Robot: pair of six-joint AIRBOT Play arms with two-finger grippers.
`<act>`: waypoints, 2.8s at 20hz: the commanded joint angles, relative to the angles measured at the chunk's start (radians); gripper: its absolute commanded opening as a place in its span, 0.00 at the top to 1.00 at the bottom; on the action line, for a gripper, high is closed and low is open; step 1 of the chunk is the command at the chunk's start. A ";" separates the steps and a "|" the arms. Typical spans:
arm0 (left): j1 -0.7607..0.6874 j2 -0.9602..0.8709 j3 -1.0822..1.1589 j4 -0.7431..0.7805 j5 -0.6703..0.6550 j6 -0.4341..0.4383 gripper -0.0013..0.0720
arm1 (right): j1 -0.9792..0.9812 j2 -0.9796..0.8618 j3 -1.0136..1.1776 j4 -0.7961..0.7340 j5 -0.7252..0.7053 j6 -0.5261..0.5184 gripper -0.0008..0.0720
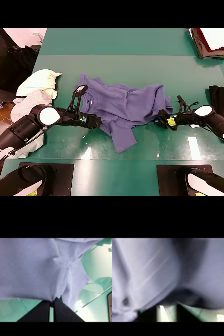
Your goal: Fold the shirts.
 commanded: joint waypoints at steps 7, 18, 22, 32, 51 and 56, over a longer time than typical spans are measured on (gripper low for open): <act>0.122 0.000 0.123 0.014 -0.117 0.060 0.94 | -0.023 0.180 0.084 -0.021 0.126 -0.044 0.97; 0.552 0.000 1.064 0.016 -0.285 0.190 0.94 | -0.475 0.380 0.873 -0.019 0.228 -0.100 0.97; 0.556 0.001 1.357 0.018 -0.251 0.233 0.94 | -0.571 0.381 1.078 -0.021 0.236 -0.109 0.97; 0.555 0.164 1.429 -0.119 -0.099 0.228 0.94 | -0.576 0.374 1.487 -0.246 0.393 -0.137 0.97; 0.556 -0.566 0.794 -0.234 -0.186 0.342 0.94 | -0.304 -0.392 1.090 -0.232 0.437 -0.104 0.97; 0.556 -0.626 0.794 -0.315 0.062 0.484 0.94 | -0.275 -0.517 1.270 -0.233 0.227 -0.104 0.97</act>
